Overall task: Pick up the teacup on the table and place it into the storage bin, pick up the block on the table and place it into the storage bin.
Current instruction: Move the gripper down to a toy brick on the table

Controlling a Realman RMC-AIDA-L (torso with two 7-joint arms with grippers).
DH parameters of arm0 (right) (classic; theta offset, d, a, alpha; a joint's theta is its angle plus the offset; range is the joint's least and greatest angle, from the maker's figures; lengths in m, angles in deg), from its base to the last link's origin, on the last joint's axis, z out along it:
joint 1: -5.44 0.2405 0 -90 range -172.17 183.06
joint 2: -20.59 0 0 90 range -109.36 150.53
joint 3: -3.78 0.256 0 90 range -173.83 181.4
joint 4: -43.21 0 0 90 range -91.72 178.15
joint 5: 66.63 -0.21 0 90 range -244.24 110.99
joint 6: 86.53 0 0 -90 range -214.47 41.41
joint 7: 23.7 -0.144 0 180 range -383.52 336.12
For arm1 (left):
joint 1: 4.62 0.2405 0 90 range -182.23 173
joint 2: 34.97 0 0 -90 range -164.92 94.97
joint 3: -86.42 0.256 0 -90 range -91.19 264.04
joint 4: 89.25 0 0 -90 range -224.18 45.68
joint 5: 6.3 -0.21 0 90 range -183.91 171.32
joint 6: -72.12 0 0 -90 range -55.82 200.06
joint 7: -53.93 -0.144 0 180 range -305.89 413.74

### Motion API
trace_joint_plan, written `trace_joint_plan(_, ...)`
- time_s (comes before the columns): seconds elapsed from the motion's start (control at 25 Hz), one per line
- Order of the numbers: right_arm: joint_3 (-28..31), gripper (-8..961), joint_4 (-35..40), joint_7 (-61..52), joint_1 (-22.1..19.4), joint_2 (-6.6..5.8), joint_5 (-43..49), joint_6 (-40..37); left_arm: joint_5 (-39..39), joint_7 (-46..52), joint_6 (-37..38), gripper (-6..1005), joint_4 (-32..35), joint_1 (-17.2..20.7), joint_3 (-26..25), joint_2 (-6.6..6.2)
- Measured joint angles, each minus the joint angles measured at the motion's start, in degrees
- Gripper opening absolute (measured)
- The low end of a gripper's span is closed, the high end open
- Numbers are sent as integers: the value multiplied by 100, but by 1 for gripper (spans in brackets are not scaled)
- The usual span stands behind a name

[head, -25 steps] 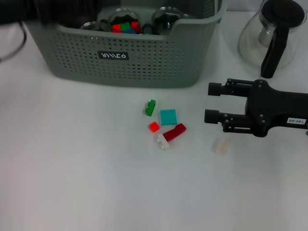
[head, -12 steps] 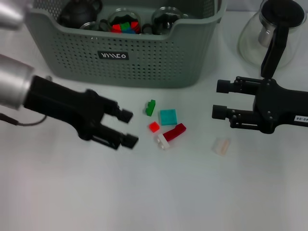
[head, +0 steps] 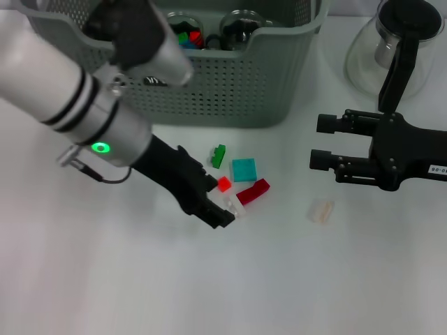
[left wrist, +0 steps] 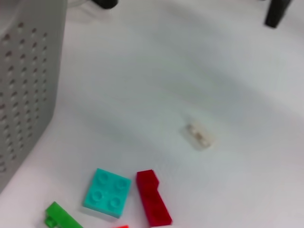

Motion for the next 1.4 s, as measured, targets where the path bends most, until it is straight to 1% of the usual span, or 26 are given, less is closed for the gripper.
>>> trace_joint_plan(0.16, 0, 742, 0, -2, 2, 0, 0, 68, -34, 387, -508, 745, -3, 7, 639, 19)
trace_joint_plan(0.4, 1, 743, 0, -4, 2, 1, 0, 70, -115, 817, -1092, 745, -8, 49, 1452, 20)
trace_joint_plan(0.6, 1, 743, 0, -4, -2, 0, 0, 70, -350, 1169, -1538, 744, 20, 81, 1901, 19)
trace_joint_plan(0.8, 0, 742, 0, 4, -22, 0, 0, 69, -590, 1574, -1777, 744, 58, 85, 2353, 22)
trace_joint_plan(0.96, -1, 741, 0, 28, -31, 1, 0, 67, -652, 1707, -1785, 742, 137, 93, 2511, 30)
trace_joint_plan(1.12, -1, 741, 0, 29, -43, 1, 0, 66, -655, 1806, -1776, 740, 295, 138, 2549, 35)
trace_joint_plan(1.4, -1, 741, 0, 33, -42, 0, -1, 66, -634, 1862, -1776, 736, 342, 142, 2638, 39)
